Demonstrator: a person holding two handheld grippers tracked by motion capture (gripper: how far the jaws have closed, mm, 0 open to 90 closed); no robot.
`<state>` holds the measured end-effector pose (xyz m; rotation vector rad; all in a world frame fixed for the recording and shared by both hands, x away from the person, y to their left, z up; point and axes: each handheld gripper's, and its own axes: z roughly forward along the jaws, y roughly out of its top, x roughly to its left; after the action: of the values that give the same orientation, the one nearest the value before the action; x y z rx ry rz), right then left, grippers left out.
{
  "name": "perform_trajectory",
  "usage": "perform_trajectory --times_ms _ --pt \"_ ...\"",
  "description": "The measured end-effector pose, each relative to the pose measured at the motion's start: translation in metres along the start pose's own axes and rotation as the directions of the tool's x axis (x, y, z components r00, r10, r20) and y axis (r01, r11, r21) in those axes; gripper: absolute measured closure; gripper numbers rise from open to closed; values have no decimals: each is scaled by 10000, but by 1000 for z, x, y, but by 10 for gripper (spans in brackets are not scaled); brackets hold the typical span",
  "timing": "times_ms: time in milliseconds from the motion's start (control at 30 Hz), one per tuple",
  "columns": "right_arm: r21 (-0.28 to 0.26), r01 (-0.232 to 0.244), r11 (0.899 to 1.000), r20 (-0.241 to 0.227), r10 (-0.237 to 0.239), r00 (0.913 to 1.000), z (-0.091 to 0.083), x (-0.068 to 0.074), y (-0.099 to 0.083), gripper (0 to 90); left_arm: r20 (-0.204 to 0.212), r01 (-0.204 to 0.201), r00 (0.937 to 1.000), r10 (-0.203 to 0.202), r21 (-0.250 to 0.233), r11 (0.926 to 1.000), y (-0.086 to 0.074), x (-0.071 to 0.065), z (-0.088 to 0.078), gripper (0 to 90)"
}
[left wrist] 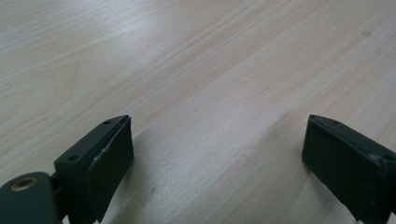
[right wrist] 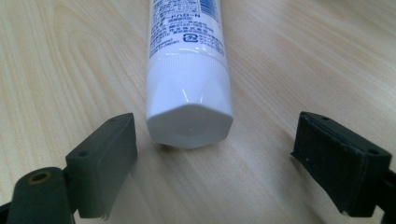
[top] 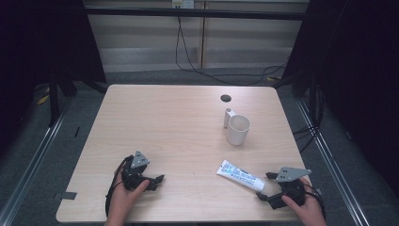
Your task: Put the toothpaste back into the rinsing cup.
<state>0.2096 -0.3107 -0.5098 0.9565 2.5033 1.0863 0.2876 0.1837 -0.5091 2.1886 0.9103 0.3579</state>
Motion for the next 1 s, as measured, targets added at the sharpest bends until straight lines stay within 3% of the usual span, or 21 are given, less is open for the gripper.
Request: perform_trajectory --times_ms 133,233,367,467,567,667,733,800,1000 --pt "182 -129 9998 61 128 9999 1 2 3 123 -17 -63 10000 63 49 10000 0 0 0 88" --pt "780 -255 9966 175 242 9996 0 3 10 138 27 31 10000 -31 34 10000 0 0 0 89" --pt "1760 -576 9827 174 554 9983 0 2 22 166 24 22 10000 -22 35 10000 0 0 0 89" --pt "2219 -260 9747 149 233 9996 0 4 33 167 24 22 10000 -22 35 10000 0 0 0 90" --pt "2625 -233 9647 46 229 9997 2 9 43 167 23 20 10000 -20 35 10000 0 0 0 90" --pt "2684 -66 9633 4 67 10000 4 10 50 167 32 22 10000 -22 35 10000 0 0 0 90" --pt "2992 -244 9539 77 231 9997 7 10 59 167 25 21 10000 -22 37 10000 0 0 0 90" --pt "3005 -286 9533 42 286 9996 9 9 65 167 25 17 10000 -17 37 10000 0 0 0 89" --pt "3375 10 9413 -233 73 9997 19 11 83 217 28 30 10000 -30 34 10000 0 0 0 90"
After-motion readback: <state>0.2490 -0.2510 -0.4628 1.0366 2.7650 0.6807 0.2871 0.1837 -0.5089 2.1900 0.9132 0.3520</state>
